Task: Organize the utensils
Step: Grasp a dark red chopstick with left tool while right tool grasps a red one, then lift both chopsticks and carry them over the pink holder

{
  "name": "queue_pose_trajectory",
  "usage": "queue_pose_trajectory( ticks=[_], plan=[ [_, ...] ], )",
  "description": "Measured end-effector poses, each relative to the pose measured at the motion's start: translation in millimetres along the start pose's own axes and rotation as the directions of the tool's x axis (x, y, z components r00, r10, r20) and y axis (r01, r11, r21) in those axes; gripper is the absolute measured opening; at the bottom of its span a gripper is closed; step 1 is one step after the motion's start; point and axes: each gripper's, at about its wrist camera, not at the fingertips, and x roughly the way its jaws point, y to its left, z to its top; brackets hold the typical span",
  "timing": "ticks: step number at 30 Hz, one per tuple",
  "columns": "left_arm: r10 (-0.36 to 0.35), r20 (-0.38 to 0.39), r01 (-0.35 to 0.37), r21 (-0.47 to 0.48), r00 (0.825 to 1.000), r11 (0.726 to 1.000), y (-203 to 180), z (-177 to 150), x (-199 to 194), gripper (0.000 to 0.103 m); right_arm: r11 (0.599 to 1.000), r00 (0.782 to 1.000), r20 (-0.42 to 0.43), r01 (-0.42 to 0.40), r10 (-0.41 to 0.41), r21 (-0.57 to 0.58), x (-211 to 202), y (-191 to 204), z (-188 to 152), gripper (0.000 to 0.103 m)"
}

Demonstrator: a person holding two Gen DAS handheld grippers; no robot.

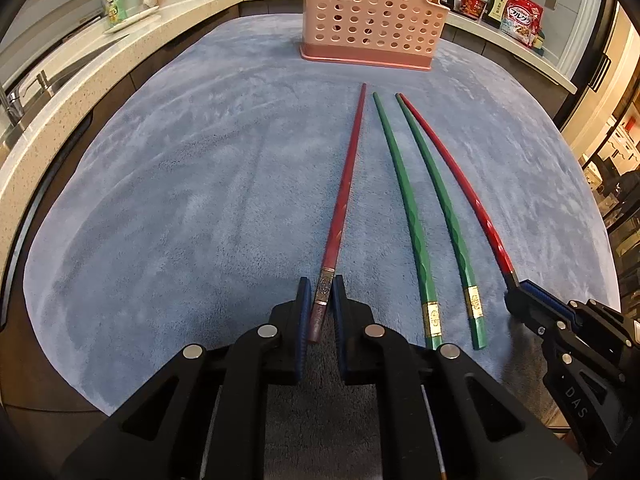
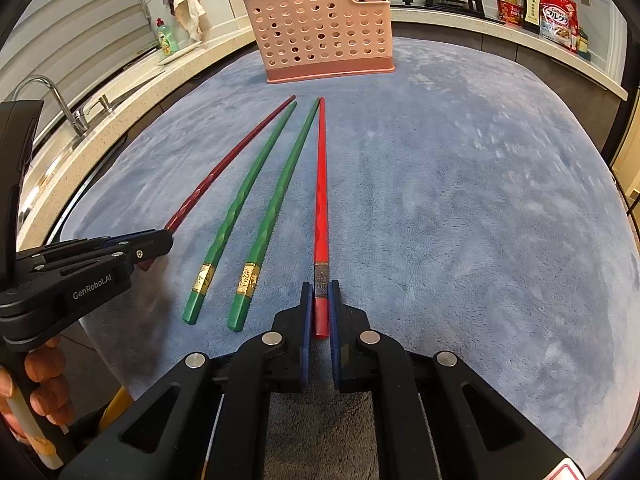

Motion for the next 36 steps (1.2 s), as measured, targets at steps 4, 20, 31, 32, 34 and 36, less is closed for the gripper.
queue_pose_trajectory(
  ticks=[4, 20, 31, 32, 34, 36],
  plan=[
    [-0.008, 0.000, 0.008, -0.011, 1.000, 1.000, 0, 1, -5, 0.009, 1.000, 1.000, 0.021, -0.001, 0.001, 0.008, -8, -3, 5, 0.007],
    [-0.069, 0.134, 0.077, -0.053, 0.989, 0.996, 10, 39, -64, 0.008, 0.999, 0.976, 0.215, -0.027, 0.019, 0.031, -72, -13, 58, 0.007],
    [-0.078, 0.259, 0.096, -0.058, 0.963, 0.994, 18, 93, -103, 0.007, 0.996, 0.937, 0.345, -0.070, 0.046, 0.057, -105, -27, 114, 0.007],
    [-0.076, 0.271, 0.095, -0.058, 0.959, 0.994, 18, 99, -106, 0.007, 0.996, 0.932, 0.359, -0.071, 0.046, 0.056, -108, -28, 121, 0.007],
    [-0.074, 0.289, 0.095, -0.060, 0.955, 0.994, 19, 109, -109, 0.007, 0.996, 0.925, 0.378, -0.069, 0.043, 0.056, -111, -30, 130, 0.007],
    [-0.073, 0.306, 0.096, -0.063, 0.949, 0.993, 20, 120, -112, 0.007, 0.996, 0.915, 0.402, -0.067, 0.039, 0.056, -115, -32, 141, 0.007]
  ],
)
